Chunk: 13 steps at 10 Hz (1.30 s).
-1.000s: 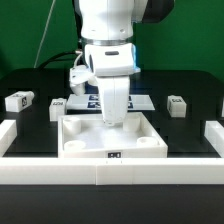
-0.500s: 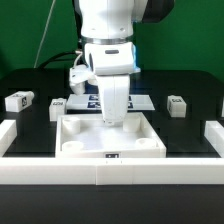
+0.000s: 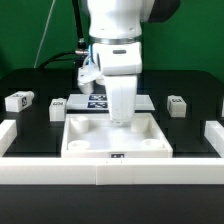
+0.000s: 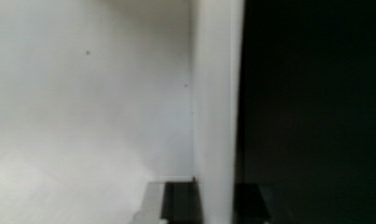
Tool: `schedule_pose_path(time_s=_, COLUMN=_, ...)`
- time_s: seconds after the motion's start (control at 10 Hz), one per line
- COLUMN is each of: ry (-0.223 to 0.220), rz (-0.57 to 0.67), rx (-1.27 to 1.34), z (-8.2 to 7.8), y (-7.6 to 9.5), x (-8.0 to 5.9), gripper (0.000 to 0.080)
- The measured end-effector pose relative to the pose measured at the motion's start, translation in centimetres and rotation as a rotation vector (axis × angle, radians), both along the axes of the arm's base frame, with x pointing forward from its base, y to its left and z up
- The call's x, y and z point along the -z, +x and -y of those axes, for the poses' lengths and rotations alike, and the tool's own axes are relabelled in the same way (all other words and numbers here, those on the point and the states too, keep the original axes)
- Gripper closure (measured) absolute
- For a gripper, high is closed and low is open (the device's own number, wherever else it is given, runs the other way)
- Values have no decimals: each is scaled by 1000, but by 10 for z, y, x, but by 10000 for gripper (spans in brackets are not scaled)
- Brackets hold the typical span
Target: Assemble one leg
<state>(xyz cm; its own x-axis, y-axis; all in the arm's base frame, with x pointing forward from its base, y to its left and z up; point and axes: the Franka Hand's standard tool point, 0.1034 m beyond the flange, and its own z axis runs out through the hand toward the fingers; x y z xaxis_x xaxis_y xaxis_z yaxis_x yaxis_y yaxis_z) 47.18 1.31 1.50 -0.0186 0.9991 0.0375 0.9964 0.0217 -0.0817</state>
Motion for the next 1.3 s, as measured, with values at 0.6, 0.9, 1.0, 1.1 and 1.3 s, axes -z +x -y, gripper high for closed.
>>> schedule_pose_path(time_s=0.6, ry=29, rz=8, rx=6, z=-50, y=18, x=2, gripper=735)
schedule_pose_path(time_s=0.9, ry=29, rz=-8, rx=28, z=-69, y=19, x=3, gripper=735)
schedule_pose_path(time_s=1.0, ry=29, rz=-9, rx=23, z=-69, y=19, x=3, gripper=735)
schedule_pose_path(time_s=1.1, ry=31, rz=-7, rx=12, z=-68, y=19, x=3, gripper=735)
schedule_pose_path(time_s=1.3, ry=31, rz=-8, rx=16, z=-66, y=18, x=3, gripper=735)
